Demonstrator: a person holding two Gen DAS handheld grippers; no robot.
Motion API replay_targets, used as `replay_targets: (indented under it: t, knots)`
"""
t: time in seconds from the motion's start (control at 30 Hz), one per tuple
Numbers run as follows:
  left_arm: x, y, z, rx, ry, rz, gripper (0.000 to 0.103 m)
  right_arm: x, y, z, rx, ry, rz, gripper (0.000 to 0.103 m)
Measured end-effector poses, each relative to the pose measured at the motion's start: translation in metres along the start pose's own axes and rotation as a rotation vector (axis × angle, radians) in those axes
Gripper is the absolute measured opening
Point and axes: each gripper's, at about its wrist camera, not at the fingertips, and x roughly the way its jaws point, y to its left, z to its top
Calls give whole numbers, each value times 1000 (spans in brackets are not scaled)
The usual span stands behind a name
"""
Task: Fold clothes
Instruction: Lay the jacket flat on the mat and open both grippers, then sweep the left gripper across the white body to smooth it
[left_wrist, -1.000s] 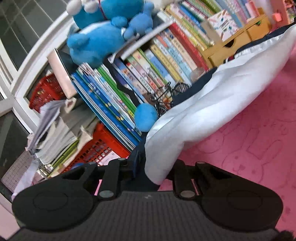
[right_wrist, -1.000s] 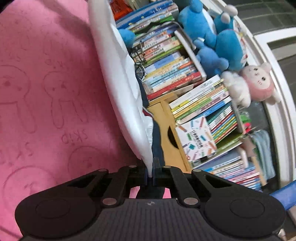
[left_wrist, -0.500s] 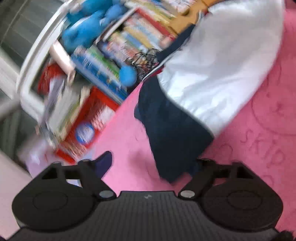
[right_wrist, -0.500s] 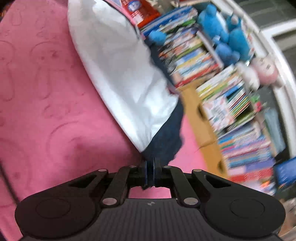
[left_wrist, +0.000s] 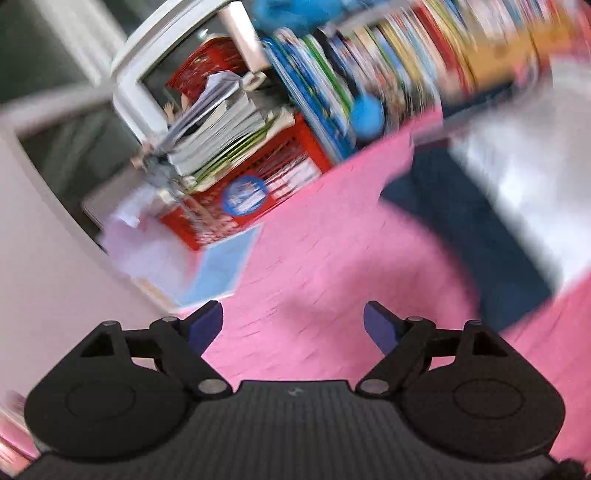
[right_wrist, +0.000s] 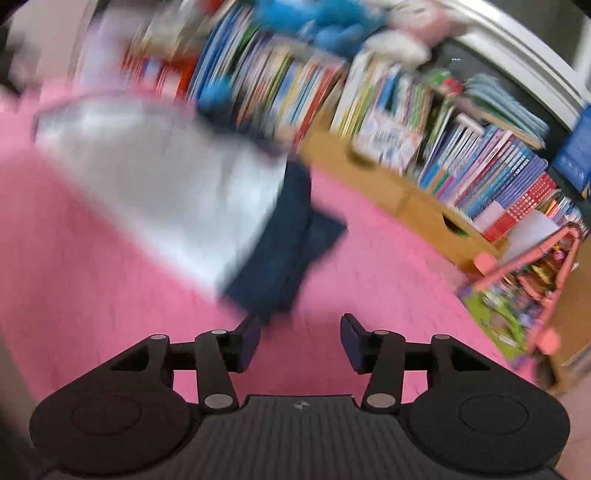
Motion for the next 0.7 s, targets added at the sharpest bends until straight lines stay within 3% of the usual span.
replay_targets:
  t: [0.1,0.2,0.27,0.33,0.43,0.53,0.7]
  knots:
    - [-9,-16,37,-133,-68,-258,84,38,22,42,125,-100,119,50]
    - [-5,-67,77,-101,-92,-435,84,84,59,77,175,-113,258,49]
    - [1,-101,99,-42,-105,-514,84,104,86,88,155,-98,299,50]
    - [13,-140,115,55,-116,-515,84,117,109,91,114,-72,311,52]
    - [48,-189,128,154,-59,-400,83,133,126,86,84,-29,272,58]
    - [93,-210,136,142,19,-334,81,147,130,75,135,5,268,65]
    - [138,-206,155,73,58,-292,85,157,123,67,192,8,265,79]
